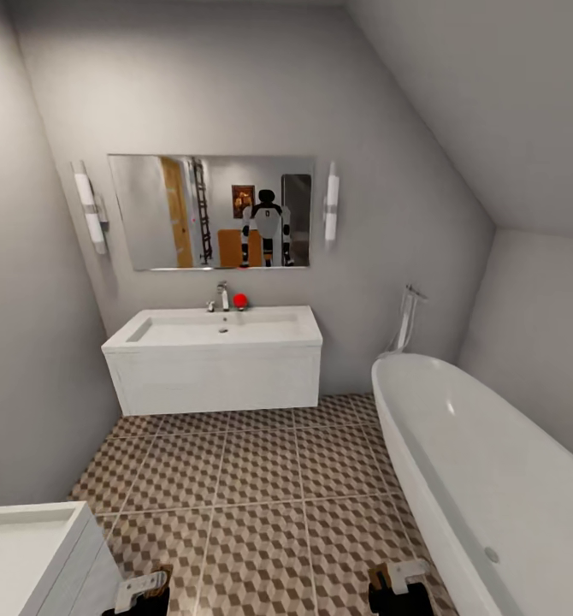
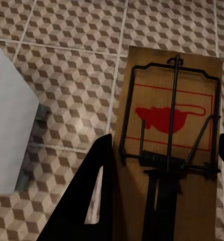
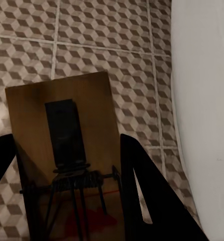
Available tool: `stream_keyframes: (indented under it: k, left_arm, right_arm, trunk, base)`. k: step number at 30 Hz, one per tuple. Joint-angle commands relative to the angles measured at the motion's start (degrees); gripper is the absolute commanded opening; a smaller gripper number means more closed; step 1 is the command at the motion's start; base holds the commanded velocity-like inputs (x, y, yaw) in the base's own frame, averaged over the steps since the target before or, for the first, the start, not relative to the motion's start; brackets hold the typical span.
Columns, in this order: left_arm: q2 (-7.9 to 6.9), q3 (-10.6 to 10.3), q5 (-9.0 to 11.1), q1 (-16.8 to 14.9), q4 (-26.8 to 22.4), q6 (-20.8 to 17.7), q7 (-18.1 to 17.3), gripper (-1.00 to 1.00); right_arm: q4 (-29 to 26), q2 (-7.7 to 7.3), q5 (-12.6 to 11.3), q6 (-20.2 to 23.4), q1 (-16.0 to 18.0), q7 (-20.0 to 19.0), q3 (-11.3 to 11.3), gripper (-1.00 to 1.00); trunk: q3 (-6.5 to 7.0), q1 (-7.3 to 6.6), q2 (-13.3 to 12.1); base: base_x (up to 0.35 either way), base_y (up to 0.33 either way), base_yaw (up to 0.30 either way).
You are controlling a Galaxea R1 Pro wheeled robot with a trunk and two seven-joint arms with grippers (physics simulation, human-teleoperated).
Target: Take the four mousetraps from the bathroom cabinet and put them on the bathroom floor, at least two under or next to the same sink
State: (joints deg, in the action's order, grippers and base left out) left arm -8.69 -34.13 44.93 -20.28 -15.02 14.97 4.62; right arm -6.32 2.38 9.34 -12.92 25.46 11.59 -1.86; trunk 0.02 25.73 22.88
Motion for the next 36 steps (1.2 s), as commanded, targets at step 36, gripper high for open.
stream_keyframes:
  k: [36]
  left_arm:
    - [0.87,-0.6,0.0,0.0,0.0,0.5,1.3,-1.00]
  right_arm:
    - [-0.3,-0.09,0.9,-0.5,0.0,0.3,-0.5,-1.00]
  trunk:
    - [-0.02,0.05,0.0]
  base:
    - [0.323,0.000,0.000]
